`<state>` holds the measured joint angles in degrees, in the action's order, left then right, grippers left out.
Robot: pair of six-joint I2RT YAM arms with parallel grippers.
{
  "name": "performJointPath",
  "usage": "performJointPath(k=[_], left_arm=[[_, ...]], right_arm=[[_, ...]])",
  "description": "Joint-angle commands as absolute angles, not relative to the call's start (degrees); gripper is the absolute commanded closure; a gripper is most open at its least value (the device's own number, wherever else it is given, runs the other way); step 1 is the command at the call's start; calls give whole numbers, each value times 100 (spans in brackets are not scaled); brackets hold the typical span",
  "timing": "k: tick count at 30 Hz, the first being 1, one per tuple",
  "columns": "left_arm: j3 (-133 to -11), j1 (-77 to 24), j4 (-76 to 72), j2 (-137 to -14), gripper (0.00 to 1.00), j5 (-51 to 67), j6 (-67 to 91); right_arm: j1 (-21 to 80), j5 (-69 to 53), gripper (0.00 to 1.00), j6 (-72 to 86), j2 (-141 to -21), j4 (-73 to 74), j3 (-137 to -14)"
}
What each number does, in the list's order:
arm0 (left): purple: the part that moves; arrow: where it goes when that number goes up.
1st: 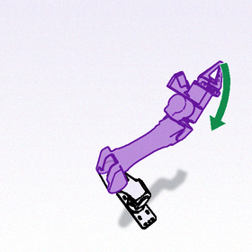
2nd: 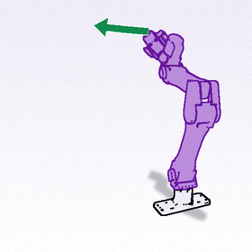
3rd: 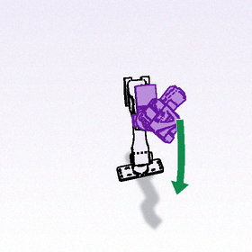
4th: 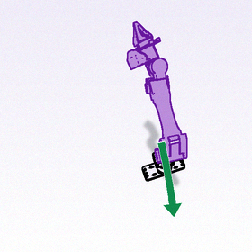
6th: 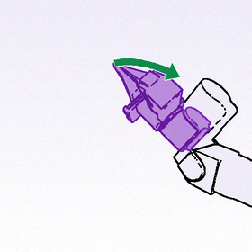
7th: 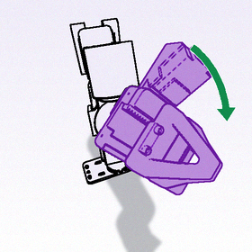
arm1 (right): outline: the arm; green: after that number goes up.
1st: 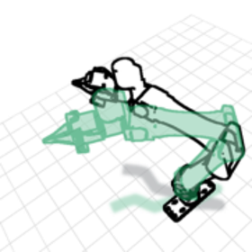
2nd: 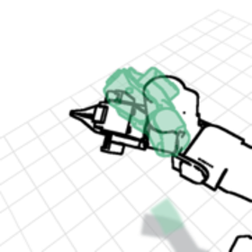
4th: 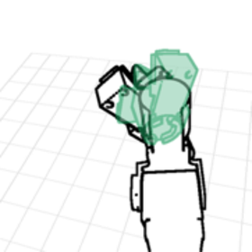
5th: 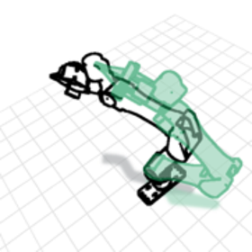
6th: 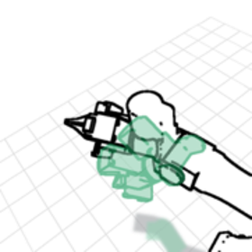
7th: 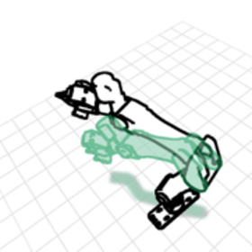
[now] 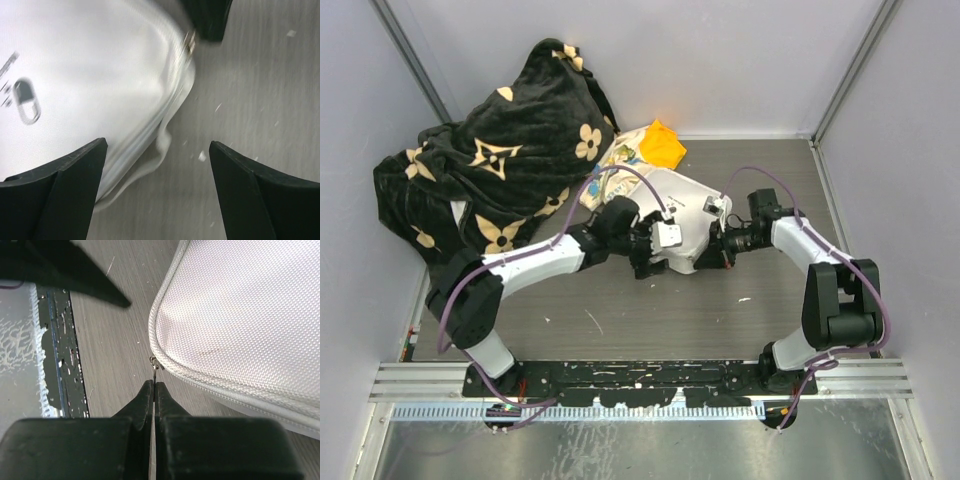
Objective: Organize the medicine kit
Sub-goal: Zip the medicine box at the center of the board.
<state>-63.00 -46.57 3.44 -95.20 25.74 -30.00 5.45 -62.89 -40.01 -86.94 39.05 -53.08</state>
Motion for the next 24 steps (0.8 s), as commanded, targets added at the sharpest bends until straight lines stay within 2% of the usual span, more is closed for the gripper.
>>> performJointPath(k=[1, 8, 13, 16, 18, 22, 24], left_arm=[[-6665, -4107, 1653, -9110, 13, 2884, -4478], [-7150, -3836, 2087, -9604, 17, 2537, -5702], [-7324, -3836, 1855, -9978, 27, 2387, -5827], [-7445, -3836, 1838, -10178, 44, 2384, -5754], [-7456, -3840, 1782, -10282, 64, 2399, -5594], [-7454, -3910, 1725, -10352, 96, 2397, -5099], [-7390, -4010, 1626, -10348, 100, 2297, -4663]], right_arm=[[318, -6918, 99, -5836, -8861, 5836, -5961], [-60, -6855, 99, -7405, -9631, 7358, -6588], [-316, -6726, 99, -7500, -9707, 7421, -6679], [-336, -6742, 99, -7306, -9571, 7298, -6617], [-336, -6750, 99, -6988, -9427, 7029, -6529], [-335, -6690, 99, -6387, -9103, 6418, -6250], [-334, -6687, 99, -6234, -8951, 6232, -6102]])
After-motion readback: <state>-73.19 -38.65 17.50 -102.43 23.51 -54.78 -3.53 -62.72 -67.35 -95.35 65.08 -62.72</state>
